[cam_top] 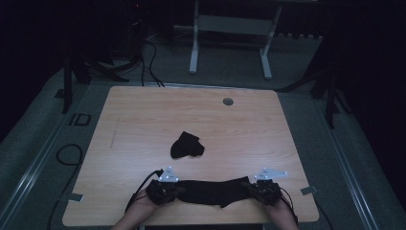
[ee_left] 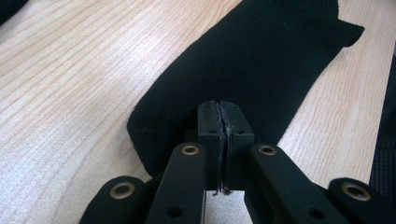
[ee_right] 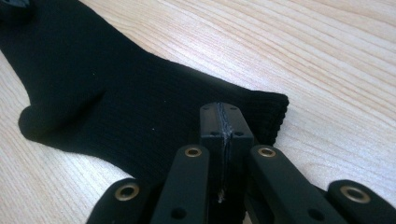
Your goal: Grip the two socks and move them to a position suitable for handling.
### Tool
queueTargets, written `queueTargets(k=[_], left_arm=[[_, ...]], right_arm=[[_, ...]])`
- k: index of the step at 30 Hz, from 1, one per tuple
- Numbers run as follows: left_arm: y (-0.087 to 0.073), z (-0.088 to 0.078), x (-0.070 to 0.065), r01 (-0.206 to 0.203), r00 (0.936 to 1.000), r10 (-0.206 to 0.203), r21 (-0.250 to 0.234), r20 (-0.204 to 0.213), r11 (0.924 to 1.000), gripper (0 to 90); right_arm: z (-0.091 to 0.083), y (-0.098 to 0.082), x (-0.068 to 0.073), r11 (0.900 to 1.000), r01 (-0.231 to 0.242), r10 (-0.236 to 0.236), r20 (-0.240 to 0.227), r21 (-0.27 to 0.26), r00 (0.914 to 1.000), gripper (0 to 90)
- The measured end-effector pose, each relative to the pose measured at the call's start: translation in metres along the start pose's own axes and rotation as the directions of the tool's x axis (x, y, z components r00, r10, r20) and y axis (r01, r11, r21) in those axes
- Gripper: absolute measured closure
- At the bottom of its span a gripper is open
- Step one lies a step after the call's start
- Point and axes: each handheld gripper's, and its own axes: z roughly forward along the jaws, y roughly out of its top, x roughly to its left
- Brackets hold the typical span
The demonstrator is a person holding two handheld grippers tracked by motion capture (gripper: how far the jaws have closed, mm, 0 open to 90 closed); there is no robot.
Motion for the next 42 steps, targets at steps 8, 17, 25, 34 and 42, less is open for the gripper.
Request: queueTargets(k=[8, 17, 25, 34, 42], left_arm=[[0.002, -0.013, -0.005, -0.048, 0.9983, 0.050, -0.067, 0.030, 0.9966, 69.5], [-0.015, -0.045, 0.010, 0.017, 0.9929, -0.046, -0.251, -0.110, 0.9677, 35.7], [-0.025, -0.048, 0.020, 0.035, 0.9793, -0.088, -0.277, -0.182, 0.9603, 11.0], [-0.028, -0.046, 0.022, 0.033, 0.9640, -0.108, -0.291, -0.243, 0.9561, 2.7], [-0.030, -0.045, 0.024, 0.052, 0.9664, -0.124, -0.299, -0.225, 0.9527, 2.7]], right_arm=[[-0.007, 0.024, 0.007, 0.999, 0.050, -0.050, -0.051, -0.008, 0.9974, 69.8], [0.004, 0.099, 0.032, 0.978, 0.153, -0.168, -0.097, -0.141, 0.9811, 44.5], [0.052, 0.165, 0.050, 0.968, 0.196, -0.217, -0.130, -0.155, 0.9674, 41.1], [0.131, 0.197, 0.055, 0.979, 0.199, -0.203, -0.101, -0.047, 0.9739, 31.6], [0.182, 0.196, 0.055, 0.979, 0.195, -0.193, -0.040, 0.051, 0.9804, 30.7]])
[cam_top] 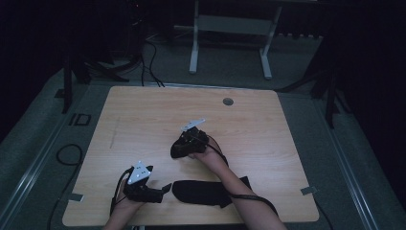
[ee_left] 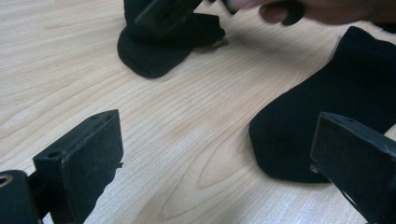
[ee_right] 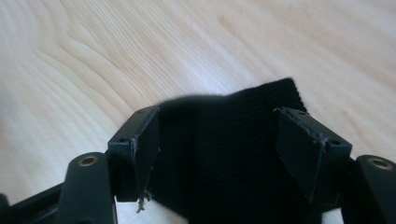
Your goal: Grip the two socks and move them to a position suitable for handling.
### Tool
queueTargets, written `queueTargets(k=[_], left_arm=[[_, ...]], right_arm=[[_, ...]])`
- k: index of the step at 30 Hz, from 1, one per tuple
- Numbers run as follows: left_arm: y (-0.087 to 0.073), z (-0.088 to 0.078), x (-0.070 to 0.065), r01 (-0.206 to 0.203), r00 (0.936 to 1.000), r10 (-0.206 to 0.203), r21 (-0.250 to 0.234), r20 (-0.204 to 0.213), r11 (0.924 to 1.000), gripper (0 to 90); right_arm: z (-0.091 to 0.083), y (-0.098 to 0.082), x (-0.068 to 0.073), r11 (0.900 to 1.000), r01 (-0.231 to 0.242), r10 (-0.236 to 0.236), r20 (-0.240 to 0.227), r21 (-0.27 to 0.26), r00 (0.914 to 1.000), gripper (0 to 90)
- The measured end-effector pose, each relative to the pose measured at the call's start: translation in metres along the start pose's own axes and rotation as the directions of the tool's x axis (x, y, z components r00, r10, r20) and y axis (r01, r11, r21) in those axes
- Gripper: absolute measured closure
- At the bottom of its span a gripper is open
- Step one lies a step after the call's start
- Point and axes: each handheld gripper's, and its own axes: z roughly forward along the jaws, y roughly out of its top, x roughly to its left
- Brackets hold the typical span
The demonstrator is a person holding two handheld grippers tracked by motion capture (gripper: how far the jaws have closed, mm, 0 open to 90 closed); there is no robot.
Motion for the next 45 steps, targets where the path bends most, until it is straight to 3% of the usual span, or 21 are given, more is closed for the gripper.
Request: queueTargets(k=[3, 6, 13, 18, 25, 31, 36, 41, 45], left_arm=[[0.000, 0.000, 0.001, 0.003, 1.0000, -0.003, 0.001, -0.001, 1.0000, 2.7], [-0.001, 0.000, 0.002, 0.006, 1.0000, -0.006, -0.001, -0.003, 1.0000, 2.7], [-0.001, 0.002, 0.000, 0.003, 1.0000, -0.003, 0.005, 0.004, 1.0000, 3.4], [-0.002, 0.003, 0.000, 0.001, 1.0000, -0.001, 0.013, -0.001, 0.9999, 3.5], [-0.002, 0.004, 0.002, 0.011, 0.9999, -0.011, 0.015, -0.001, 0.9998, 3.5], [-0.002, 0.005, 0.000, 0.012, 0.9999, -0.012, 0.019, -0.003, 0.9997, 3.5], [-0.001, 0.006, 0.000, 0.020, 0.9998, -0.020, 0.022, -0.006, 0.9995, 3.5], [-0.001, 0.006, 0.000, 0.027, 0.9996, -0.027, 0.017, -0.011, 0.9995, 4.4], [-0.001, 0.007, 0.000, 0.030, 0.9995, -0.030, 0.018, 0.004, 0.9994, 4.6]], right_arm=[[0.009, -0.005, 0.005, 0.998, 0.067, -0.068, 0.054, 0.018, 0.9962, 32.1], [0.008, -0.005, 0.008, 0.997, 0.072, -0.073, 0.056, 0.014, 0.9958, 36.6], [0.006, -0.006, 0.013, 0.995, 0.094, -0.095, 0.092, 0.013, 0.9912, 70.5], [0.004, -0.005, 0.016, 0.992, 0.121, -0.123, 0.126, 0.020, 0.9844, 78.2], [-0.027, -0.006, 0.009, 0.996, 0.079, -0.073, 0.135, -0.040, 0.9882, 79.6], [-0.079, -0.010, -0.007, 0.993, 0.052, -0.034, 0.164, -0.108, 0.9859, 79.6], [-0.111, -0.023, -0.011, 0.990, 0.036, -0.009, 0.185, -0.139, 0.9828, 79.5], [-0.124, -0.049, -0.009, 0.988, -0.009, 0.041, 0.201, -0.157, 0.9788, 79.4], [-0.114, -0.071, -0.009, 0.992, -0.051, 0.075, 0.216, -0.115, 0.9734, 79.2]])
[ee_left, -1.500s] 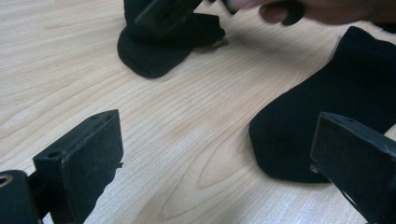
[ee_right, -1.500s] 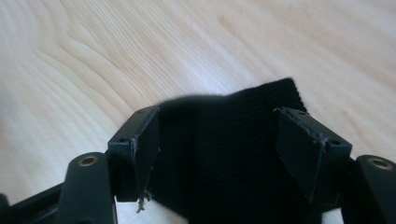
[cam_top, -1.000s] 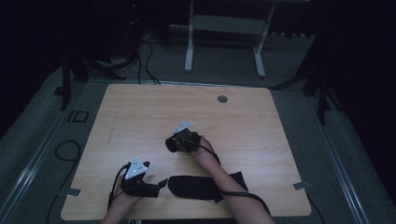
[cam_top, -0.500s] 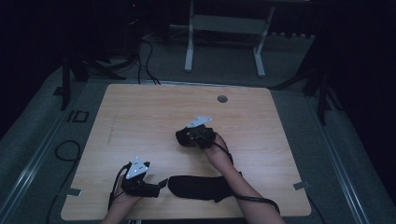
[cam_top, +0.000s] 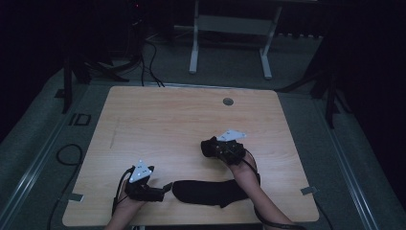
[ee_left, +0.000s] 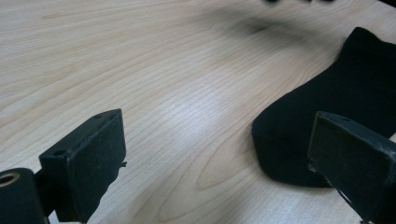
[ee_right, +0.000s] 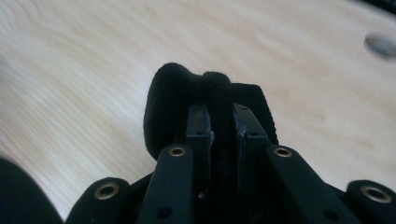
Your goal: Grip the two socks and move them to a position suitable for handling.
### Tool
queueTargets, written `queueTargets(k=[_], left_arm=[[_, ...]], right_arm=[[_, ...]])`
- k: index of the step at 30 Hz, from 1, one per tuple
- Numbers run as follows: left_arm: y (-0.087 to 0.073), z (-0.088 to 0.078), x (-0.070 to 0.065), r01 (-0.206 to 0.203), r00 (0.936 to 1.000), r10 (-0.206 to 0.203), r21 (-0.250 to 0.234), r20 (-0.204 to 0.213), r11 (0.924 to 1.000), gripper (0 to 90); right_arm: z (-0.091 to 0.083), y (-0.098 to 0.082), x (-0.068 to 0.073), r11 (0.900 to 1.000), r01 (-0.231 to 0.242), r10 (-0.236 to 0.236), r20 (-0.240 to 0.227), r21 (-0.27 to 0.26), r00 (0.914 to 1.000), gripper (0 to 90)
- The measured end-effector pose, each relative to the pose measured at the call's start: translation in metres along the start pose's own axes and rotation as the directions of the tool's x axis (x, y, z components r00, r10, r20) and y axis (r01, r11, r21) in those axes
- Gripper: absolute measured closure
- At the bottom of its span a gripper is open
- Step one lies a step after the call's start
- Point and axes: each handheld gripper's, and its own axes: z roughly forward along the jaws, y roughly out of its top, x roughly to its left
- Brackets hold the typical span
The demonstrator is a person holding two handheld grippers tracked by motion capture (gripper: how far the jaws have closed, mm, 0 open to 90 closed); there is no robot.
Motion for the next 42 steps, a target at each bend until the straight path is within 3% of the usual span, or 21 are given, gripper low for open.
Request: queueTargets(k=[4, 9, 15, 20, 22, 25, 27, 31, 33, 36, 39, 42], left_arm=[[0.000, 0.002, -0.002, -0.010, 0.9999, 0.010, 0.009, -0.003, 0.9999, 4.9], [0.000, 0.003, -0.001, -0.012, 0.9999, 0.012, 0.006, 0.002, 0.9999, 6.2], [0.003, 0.008, -0.004, -0.029, 0.9992, 0.028, 0.022, 0.028, 0.9993, 9.9], [0.016, 0.014, -0.004, -0.021, 0.9982, 0.020, 0.017, 0.057, 0.9996, 14.4], [0.023, 0.017, -0.003, -0.028, 0.9981, 0.027, 0.020, 0.056, 0.9994, 15.8], [0.036, 0.029, -0.007, -0.076, 0.9959, 0.073, 0.053, 0.052, 0.9957, 15.9], [0.045, 0.039, -0.009, -0.085, 0.9937, 0.079, 0.069, 0.079, 0.9940, 16.1], [0.062, 0.064, -0.015, -0.117, 0.9885, 0.105, 0.116, 0.109, 0.9863, 20.7], [0.069, 0.077, -0.017, -0.142, 0.9835, 0.124, 0.135, 0.132, 0.9806, 21.8], [0.078, 0.095, -0.020, -0.152, 0.9814, 0.129, 0.162, 0.142, 0.9751, 24.3], [0.083, 0.110, -0.022, -0.208, 0.9745, 0.186, 0.190, 0.125, 0.9595, 28.2], [0.086, 0.122, -0.022, -0.232, 0.9698, 0.209, 0.213, 0.125, 0.9490, 32.9]], right_arm=[[0.012, -0.019, 0.002, 0.999, -0.020, 0.019, 0.013, 0.046, 0.9997, 79.1], [0.029, -0.032, 0.006, 0.995, -0.015, 0.017, -0.020, 0.097, 0.9997, 77.6], [0.030, -0.034, 0.008, 0.996, -0.022, 0.024, -0.021, 0.090, 0.9995, 72.1], [0.017, -0.028, -0.001, 0.997, -0.054, 0.059, -0.078, 0.062, 0.9952, 50.0], [0.007, -0.023, -0.010, 0.997, -0.075, 0.077, -0.076, 0.027, 0.9941, 48.8], [-0.008, -0.014, -0.026, 0.994, -0.109, 0.108, -0.076, -0.009, 0.9912, 47.8], [-0.013, -0.009, -0.036, 0.992, -0.126, 0.124, -0.084, -0.018, 0.9888, 47.9], [-0.009, -0.006, -0.045, 0.991, -0.134, 0.134, -0.103, 0.005, 0.9857, 48.4], [-0.001, -0.008, -0.046, 0.990, -0.136, 0.139, -0.115, 0.039, 0.9835, 48.6], [0.009, -0.017, -0.044, 0.986, -0.145, 0.156, -0.142, 0.085, 0.9776, 49.5], [0.018, -0.026, -0.041, 0.986, -0.114, 0.131, -0.141, 0.119, 0.9813, 52.7], [0.025, -0.031, -0.038, 0.985, -0.088, 0.108, -0.132, 0.147, 0.9853, 60.6]])
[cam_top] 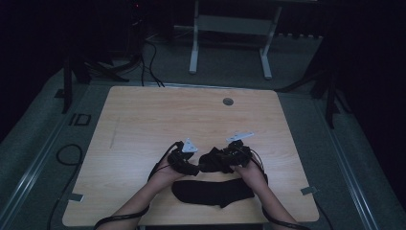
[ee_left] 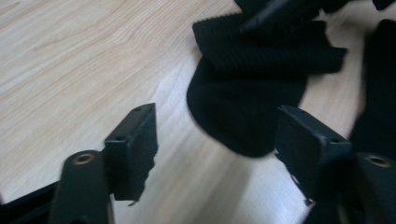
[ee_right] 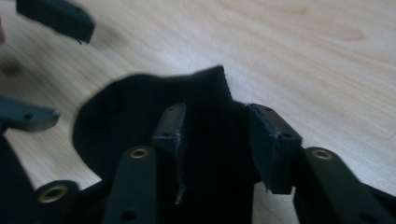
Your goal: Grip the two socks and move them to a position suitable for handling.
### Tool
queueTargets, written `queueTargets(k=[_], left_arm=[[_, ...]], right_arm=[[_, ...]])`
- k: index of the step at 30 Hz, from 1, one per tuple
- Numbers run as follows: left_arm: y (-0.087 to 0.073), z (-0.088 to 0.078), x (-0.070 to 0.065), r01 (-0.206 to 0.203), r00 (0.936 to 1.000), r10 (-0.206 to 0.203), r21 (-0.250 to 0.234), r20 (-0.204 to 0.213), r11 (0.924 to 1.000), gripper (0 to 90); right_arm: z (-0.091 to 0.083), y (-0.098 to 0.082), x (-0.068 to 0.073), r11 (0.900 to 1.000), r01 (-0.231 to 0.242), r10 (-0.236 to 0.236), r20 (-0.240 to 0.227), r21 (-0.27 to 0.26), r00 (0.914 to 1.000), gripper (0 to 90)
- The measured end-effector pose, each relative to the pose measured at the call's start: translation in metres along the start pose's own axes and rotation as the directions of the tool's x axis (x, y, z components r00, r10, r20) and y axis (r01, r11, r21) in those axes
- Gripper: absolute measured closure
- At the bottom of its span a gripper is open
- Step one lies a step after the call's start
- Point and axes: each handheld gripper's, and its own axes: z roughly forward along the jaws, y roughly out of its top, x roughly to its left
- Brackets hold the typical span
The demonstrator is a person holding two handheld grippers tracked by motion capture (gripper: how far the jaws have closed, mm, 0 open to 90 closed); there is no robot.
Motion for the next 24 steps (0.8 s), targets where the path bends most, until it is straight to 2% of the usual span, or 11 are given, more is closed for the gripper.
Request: queueTargets(k=[1, 3, 4, 6, 7, 9, 13, 16, 18, 22, 24], left_arm=[[0.002, 0.004, 0.001, -0.009, 1.0000, 0.009, 0.004, 0.002, 1.0000, 34.4], [0.003, 0.008, 0.002, -0.001, 0.9999, 0.001, 0.007, 0.015, 1.0000, 38.8], [0.003, 0.008, 0.002, -0.001, 0.9999, 0.001, 0.007, 0.015, 1.0000, 39.1], [0.004, 0.015, 0.001, -0.017, 0.9995, 0.016, 0.028, 0.026, 0.9995, 42.9], [0.004, 0.017, 0.001, -0.023, 0.9992, 0.022, 0.030, 0.034, 0.9993, 43.1], [0.004, 0.018, 0.002, -0.025, 0.9991, 0.024, 0.018, 0.034, 0.9995, 50.9], [0.005, 0.020, 0.000, -0.034, 0.9989, 0.034, 0.007, 0.034, 0.9994, 61.3], [0.007, 0.020, -0.001, -0.028, 0.9986, 0.027, 0.010, 0.045, 0.9996, 73.4], [0.008, 0.020, -0.003, -0.022, 0.9992, 0.022, 0.006, 0.034, 0.9997, 83.9], [0.012, 0.008, -0.002, -0.010, 0.9989, 0.011, -0.018, 0.046, 0.9998, 86.0], [0.014, -0.003, 0.001, -0.005, 0.9991, 0.006, -0.036, 0.042, 0.9994, 86.1]], right_arm=[[0.001, -0.001, 0.000, 1.000, 0.003, -0.003, 0.003, 0.005, 1.0000, 63.9], [0.003, -0.002, 0.001, 1.000, 0.006, -0.006, 0.002, 0.004, 1.0000, 70.1], [0.003, -0.002, 0.001, 1.000, 0.006, -0.006, 0.002, 0.004, 1.0000, 70.1], [0.004, -0.002, 0.002, 1.000, 0.017, -0.017, 0.004, 0.005, 0.9999, 76.5], [0.004, -0.002, 0.003, 1.000, 0.024, -0.024, 0.006, 0.006, 0.9997, 77.6], [0.005, -0.002, 0.004, 0.999, 0.043, -0.044, 0.013, 0.010, 0.9990, 79.7], [0.005, -0.002, 0.006, 0.999, 0.044, -0.044, 0.018, 0.007, 0.9989, 80.2], [0.005, -0.002, 0.006, 0.999, 0.044, -0.044, 0.018, 0.004, 0.9989, 80.7], [0.005, -0.002, 0.006, 0.999, 0.054, -0.054, 0.026, 0.005, 0.9982, 81.6], [-0.001, 0.001, 0.008, 0.998, 0.059, -0.058, 0.031, -0.012, 0.9978, 82.7], [-0.011, 0.005, 0.007, 0.998, 0.048, -0.046, 0.028, -0.051, 0.9985, 82.7]])
